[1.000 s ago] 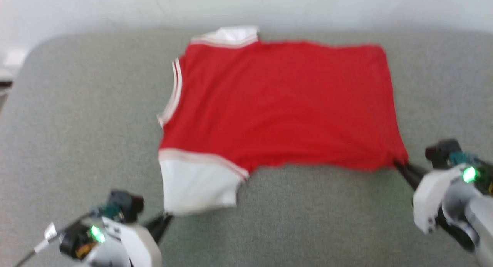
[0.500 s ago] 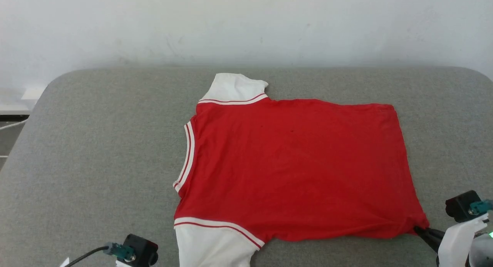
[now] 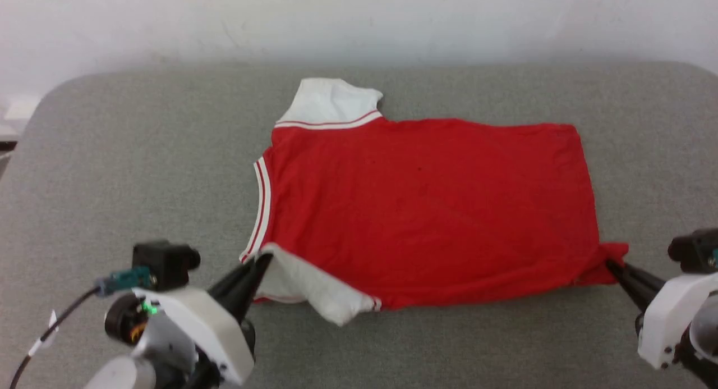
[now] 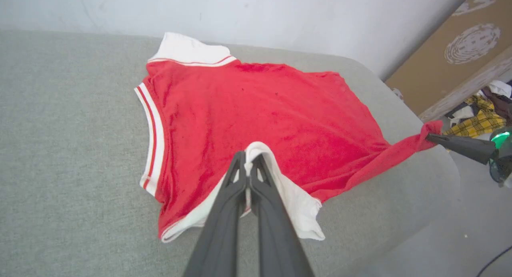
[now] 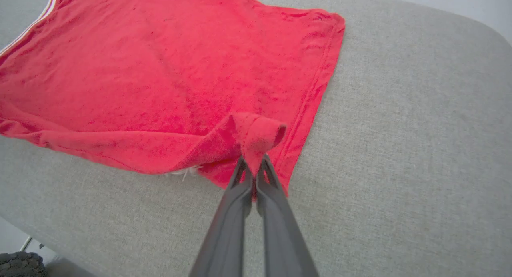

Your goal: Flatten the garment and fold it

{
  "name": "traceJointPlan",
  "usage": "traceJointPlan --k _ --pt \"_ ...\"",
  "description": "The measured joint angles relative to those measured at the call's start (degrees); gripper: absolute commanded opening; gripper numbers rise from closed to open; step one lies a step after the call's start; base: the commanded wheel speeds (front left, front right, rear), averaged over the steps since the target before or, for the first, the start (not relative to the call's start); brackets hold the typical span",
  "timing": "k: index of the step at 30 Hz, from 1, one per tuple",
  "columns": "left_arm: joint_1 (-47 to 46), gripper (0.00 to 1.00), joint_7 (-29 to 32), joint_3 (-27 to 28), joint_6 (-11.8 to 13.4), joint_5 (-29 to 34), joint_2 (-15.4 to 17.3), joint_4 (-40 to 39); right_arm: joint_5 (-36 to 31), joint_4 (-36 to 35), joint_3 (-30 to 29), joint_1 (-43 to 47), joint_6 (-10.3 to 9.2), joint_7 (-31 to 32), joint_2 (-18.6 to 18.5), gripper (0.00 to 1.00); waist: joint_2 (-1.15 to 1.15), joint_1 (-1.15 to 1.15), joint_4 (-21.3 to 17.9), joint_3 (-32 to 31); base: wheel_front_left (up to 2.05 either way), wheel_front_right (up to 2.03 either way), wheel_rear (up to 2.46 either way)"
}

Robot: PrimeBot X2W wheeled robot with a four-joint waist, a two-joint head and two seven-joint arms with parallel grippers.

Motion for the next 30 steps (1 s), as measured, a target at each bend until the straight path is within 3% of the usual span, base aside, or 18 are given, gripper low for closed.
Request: traceJointPlan --k 9,23,24,25,26,30 --pt "-10.55 0.0 -5.71 2.63 0.92 2.83 -4.47 9.37 -4.59 2.87 -4.23 -7.11 0.0 1.56 4.37 0.0 0.0 0.01 -0.55 6.01 0.0 0.0 0.0" --pt "-23.56 0.0 -9.29 -0.91 0.3 7.84 -9.4 29.08 -8.62 11.59 -2.21 -16.1 0.0 3.12 6.95 0.0 0.0 0.01 -1.03 13.76 0.0 0.0 0.0" --pt "-23.78 0.05 -9.27 -1.33 0.3 8.11 -9.62 30.76 -8.67 12.37 -1.93 -16.38 0.0 2.97 7.35 0.0 0.0 0.01 -1.09 13.84 0.0 0.0 0.0" --pt "-23.88 0.84 -9.69 -1.59 0.33 8.55 -9.94 32.21 -8.66 13.35 -2.11 -16.62 0.0 2.97 7.94 0.01 0.0 0.01 -1.13 13.77 0.0 0.0 0.0" --pt "-23.92 1.0 -10.53 -1.63 0.38 9.02 -10.32 33.4 -8.66 14.15 -2.25 -16.72 0.0 2.92 8.34 1.0 0.0 0.01 -1.18 13.59 0.0 0.0 0.0" --pt "-23.91 1.0 -13.68 -1.64 0.4 9.13 -12.47 35.98 -10.58 15.92 -2.61 -16.72 0.0 1.42 8.95 1.0 0.0 0.0 -1.13 12.09 0.0 0.0 0.0"
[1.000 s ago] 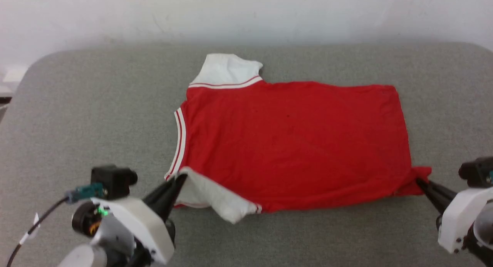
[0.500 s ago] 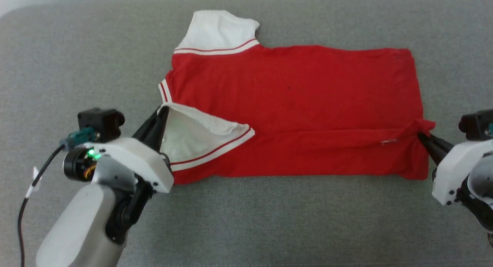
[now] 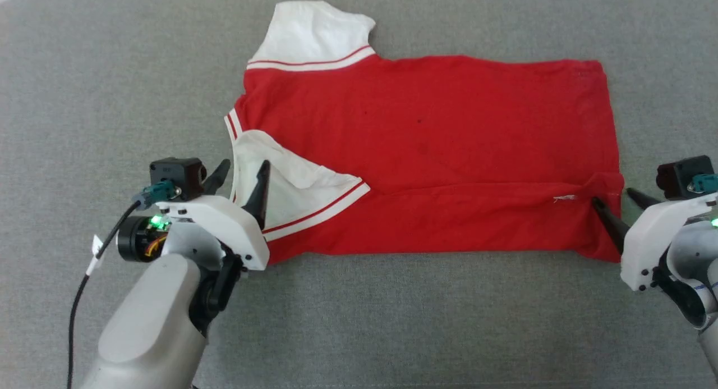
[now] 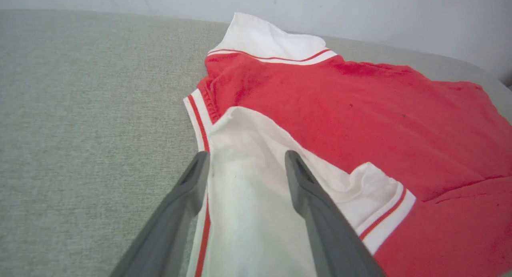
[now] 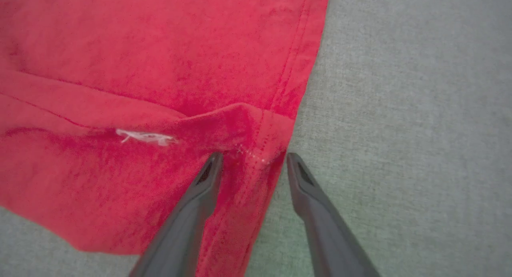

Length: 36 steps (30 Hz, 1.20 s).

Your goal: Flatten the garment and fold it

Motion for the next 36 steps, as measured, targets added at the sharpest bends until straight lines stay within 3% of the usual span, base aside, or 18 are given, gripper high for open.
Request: traceJointPlan --k 3,7,13,17,25,35,36 --pt "0.85 1.0 -1.64 0.29 0.82 -0.26 -0.82 0.22 -2.92 0.44 -2.31 0.55 -0.01 -0.15 0.75 1.0 0.0 -0.01 0.14 -1.67 0.0 0.0 0.0" --pt "5.83 1.0 -1.85 0.24 2.76 -1.53 -1.89 -1.27 -6.65 -1.46 -5.43 3.46 -0.01 0.78 4.41 1.0 0.0 -0.01 0.2 -4.24 0.0 0.0 0.0" --pt "13.43 1.0 -1.11 -0.01 8.34 -1.46 -1.8 -6.31 -9.93 -8.8 -13.94 10.64 -0.01 3.71 10.34 1.0 0.0 -0.02 0.27 -7.64 0.0 0.0 0.0" --pt "17.29 1.0 1.59 -0.47 10.59 -1.32 -0.94 -8.97 -11.76 -15.74 -18.95 14.66 -0.01 5.34 14.8 1.0 0.0 -0.02 0.3 -8.55 0.0 0.0 0.0" --pt "18.31 1.0 2.64 1.63 13.07 -2.41 0.18 -9.55 -14.49 -26.35 -21.6 18.19 -0.01 9.57 18.97 1.0 0.0 0.0 -0.79 -6.39 0.0 0.0 0.0" --pt "16.3 1.0 5.43 1.24 12.48 -3.39 0.52 -6.56 -15.07 -30.97 -21.96 18.13 -0.01 11.15 19.89 1.0 0.0 -0.01 -2.84 -2.21 0.0 0.0 0.0" --pt "16.18 0.36 5.45 1.2 12.07 -3.52 0.57 -6.39 -15.13 -31.04 -22.03 18.14 -0.01 11.17 19.98 1.0 0.0 -0.01 -2.99 -1.92 0.0 0.0 0.0"
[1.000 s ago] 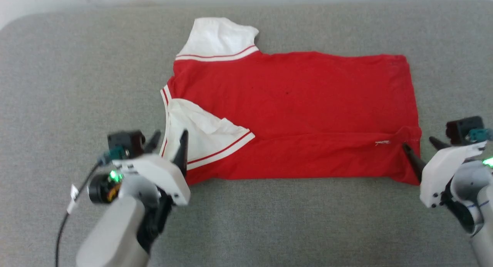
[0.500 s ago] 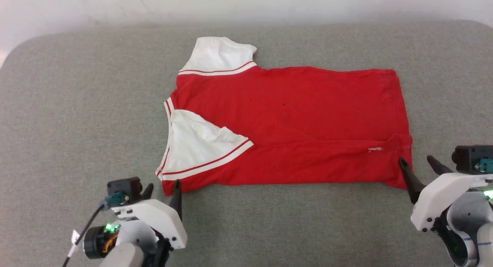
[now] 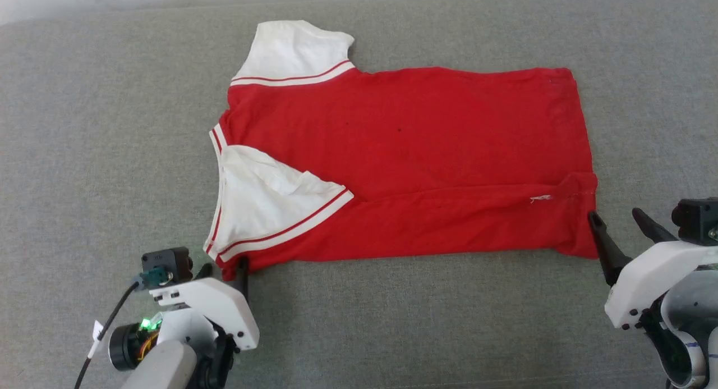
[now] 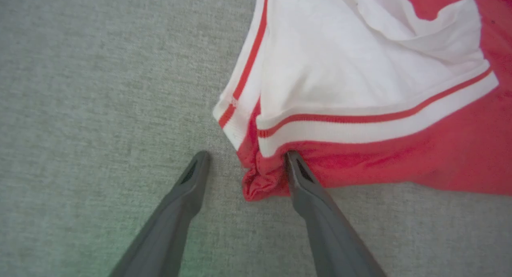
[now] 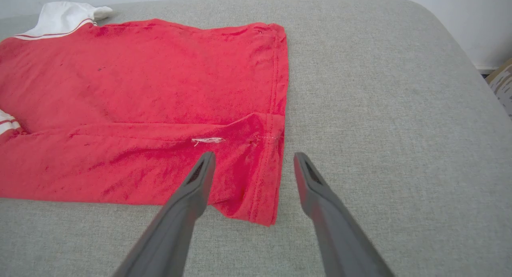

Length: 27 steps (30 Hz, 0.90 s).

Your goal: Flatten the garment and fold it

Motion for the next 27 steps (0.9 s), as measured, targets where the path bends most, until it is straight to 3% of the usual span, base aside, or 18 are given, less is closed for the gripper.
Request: traceJointPlan --k 1,11,18,25,27 --pt "-0.28 0.0 0.1 -0.09 -0.44 -0.07 0.08 0.23 -0.1 -0.01 -0.19 0.01 0.0 0.08 0.02 1.0 0.0 0.0 -0.11 0.2 0.0 0.0 0.0" --pt "-0.38 0.0 -6.26 -0.78 -5.58 -2.27 -4.15 0.29 -5.2 5.72 -6.46 -0.51 -0.01 2.27 1.0 1.0 0.0 0.02 2.09 -1.86 0.0 0.0 0.0" --pt "-0.35 0.0 -7.05 -1.64 -5.54 -1.1 -3.3 -4.78 -6.0 15.12 -8.37 -4.23 -0.01 3.47 3.47 1.0 0.0 0.02 4.84 -2.41 0.0 0.0 0.0" --pt "-0.35 0.0 -6.49 -2.23 -4.98 -0.24 -2.93 -7.97 -8.31 22.46 -9.32 -7.25 -0.07 3.27 3.55 1.0 0.0 0.01 6.41 -0.83 0.0 0.0 0.0" --pt "-0.34 0.0 -6.48 -2.5 -4.98 -0.19 -2.87 -8.09 -7.86 23.49 -9.17 -7.75 -0.07 3.31 3.19 0.27 0.0 0.01 6.81 -0.7 0.0 0.0 0.0"
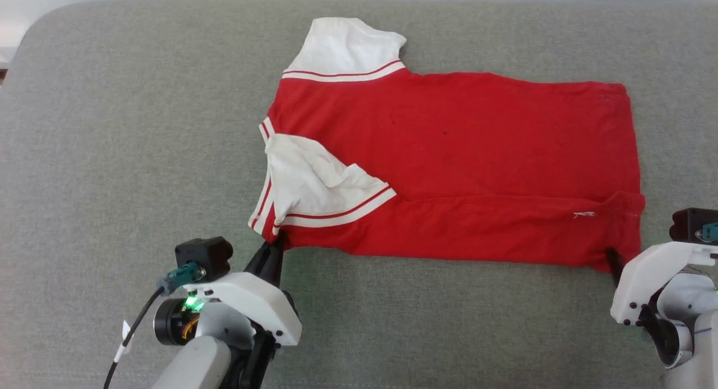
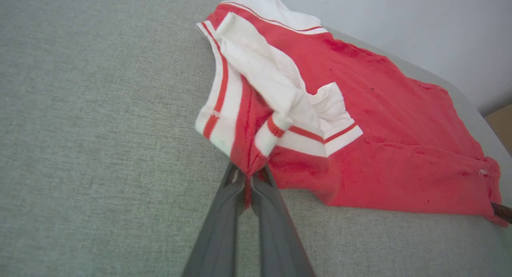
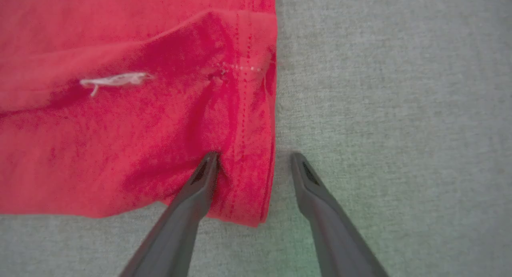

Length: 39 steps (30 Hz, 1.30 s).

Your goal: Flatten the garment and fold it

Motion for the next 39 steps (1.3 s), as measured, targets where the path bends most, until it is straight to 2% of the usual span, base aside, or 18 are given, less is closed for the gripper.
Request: traceJointPlan --k 1,10,20,25,31,32,33,34,39 --pt "0.02 0.0 0.04 -0.19 0.0 0.0 0.09 0.22 0.22 0.37 0.14 0.0 0.0 -0.3 -0.15 0.0 0.0 0.0 0.12 -0.14 0.0 0.0 0.0" --pt "3.44 0.0 1.8 -1.33 0.52 -0.02 1.18 3.44 0.75 0.91 1.19 2.34 0.09 -0.66 -2.61 0.0 0.0 0.0 0.05 -4.62 0.0 0.0 0.0" --pt "10.19 0.0 6.49 -1.65 1.64 -2.14 4.08 1.12 4.46 -9.33 2.42 10.38 0.1 6.81 -7.2 0.0 0.0 -0.01 -0.65 -10.63 0.0 0.0 0.0" --pt "12.29 0.0 9.29 -2.94 1.63 -3.59 4.56 0.73 6.37 -11.17 2.35 14.6 0.09 10.21 -8.03 0.0 0.0 -0.01 -1.05 -10.97 0.0 0.0 0.0" --pt "12.29 0.0 9.15 -3.77 0.55 -4.13 3.44 4.97 8.91 -9.88 4.28 15.08 0.09 10.35 -8.87 0.0 0.0 0.0 -1.42 -9.89 0.0 0.0 0.0" --pt "12.2 0.07 9.02 -3.9 0.42 -4.13 3.21 5.75 9.2 -9.28 4.47 15.08 0.09 10.12 -9.13 0.34 0.0 0.0 -1.48 -9.74 0.0 0.0 0.0" --pt "12.12 0.83 8.5 -3.97 0.34 -4.12 2.94 6.5 9.69 -8.81 4.68 15.08 0.09 9.64 -9.33 1.0 0.0 0.0 -1.53 -9.62 0.0 0.0 0.0" --pt "11.91 1.0 7.87 -4.02 0.27 -4.12 2.68 7.11 10.29 -8.18 4.48 15.04 0.09 9.2 -9.25 1.0 0.0 0.01 -1.58 -9.55 0.0 0.0 0.0" --pt "11.05 1.0 3.35 -2.86 -0.67 -4.08 2.07 8.18 10.95 -7.64 4.93 14.08 0.07 4.02 -9.36 1.0 0.0 0.0 -1.86 -9.93 0.0 0.0 0.0"
